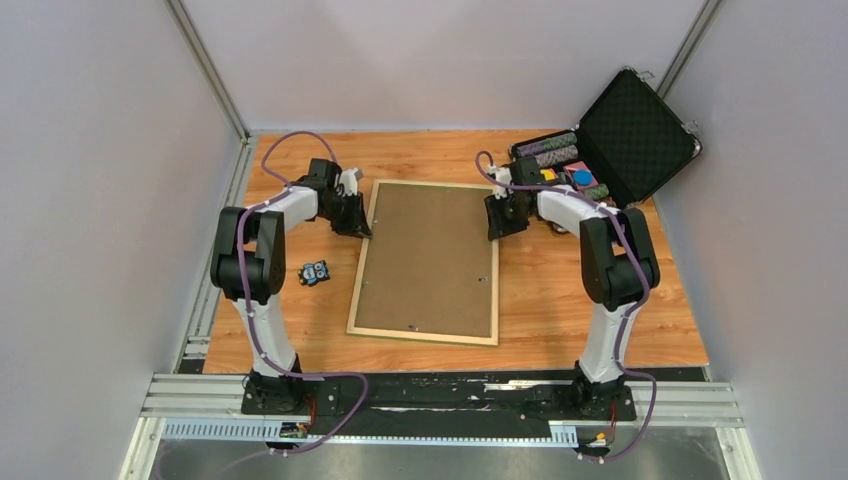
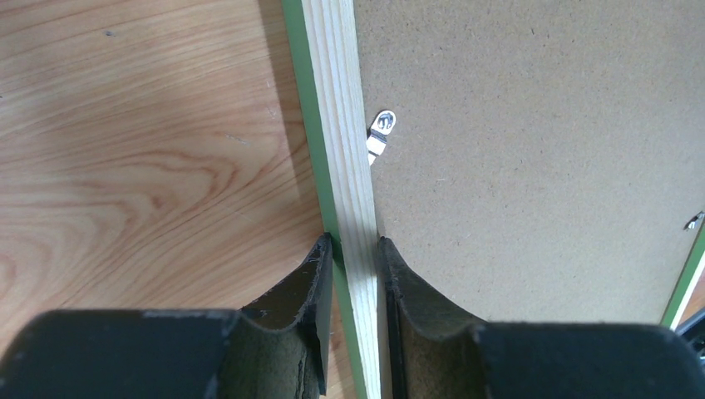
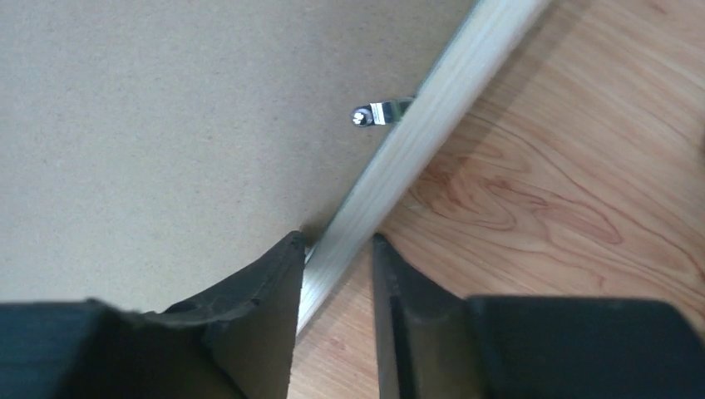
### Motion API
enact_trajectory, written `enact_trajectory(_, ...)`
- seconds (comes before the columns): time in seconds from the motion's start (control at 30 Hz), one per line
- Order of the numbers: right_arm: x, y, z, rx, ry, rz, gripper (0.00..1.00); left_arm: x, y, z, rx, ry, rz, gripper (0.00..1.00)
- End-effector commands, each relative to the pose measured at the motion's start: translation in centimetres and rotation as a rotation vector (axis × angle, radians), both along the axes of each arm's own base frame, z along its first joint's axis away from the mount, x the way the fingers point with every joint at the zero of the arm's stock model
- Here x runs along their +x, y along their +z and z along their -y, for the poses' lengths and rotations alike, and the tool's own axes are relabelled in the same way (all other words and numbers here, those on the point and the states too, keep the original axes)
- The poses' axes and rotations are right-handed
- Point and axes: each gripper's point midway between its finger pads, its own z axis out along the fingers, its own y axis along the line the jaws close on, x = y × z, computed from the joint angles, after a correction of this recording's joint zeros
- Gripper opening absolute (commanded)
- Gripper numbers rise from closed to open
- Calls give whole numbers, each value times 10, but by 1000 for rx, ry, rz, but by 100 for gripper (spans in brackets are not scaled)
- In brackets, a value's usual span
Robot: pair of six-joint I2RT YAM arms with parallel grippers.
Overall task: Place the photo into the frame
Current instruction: Move the photo frame to the center of the board.
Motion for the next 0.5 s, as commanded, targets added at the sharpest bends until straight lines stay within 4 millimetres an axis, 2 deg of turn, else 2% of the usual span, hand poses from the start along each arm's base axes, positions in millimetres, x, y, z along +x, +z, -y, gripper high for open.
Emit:
enact_trajectory(0.0, 13, 12, -8, 33, 19, 48, 28, -10, -11, -27, 86, 44, -38, 0)
enact_trajectory(0.23, 48, 17, -20, 52, 41, 91, 7, -10, -6, -31, 73, 50, -17, 0)
enact_trajectory(0.37, 73, 14, -26, 47, 56, 119, 6, -10, -5, -34, 66, 61, -10, 0)
enact_trajectory(0.47, 88, 14, -29, 46, 63, 144, 14, -11, -6, -35, 60, 68, -15, 0)
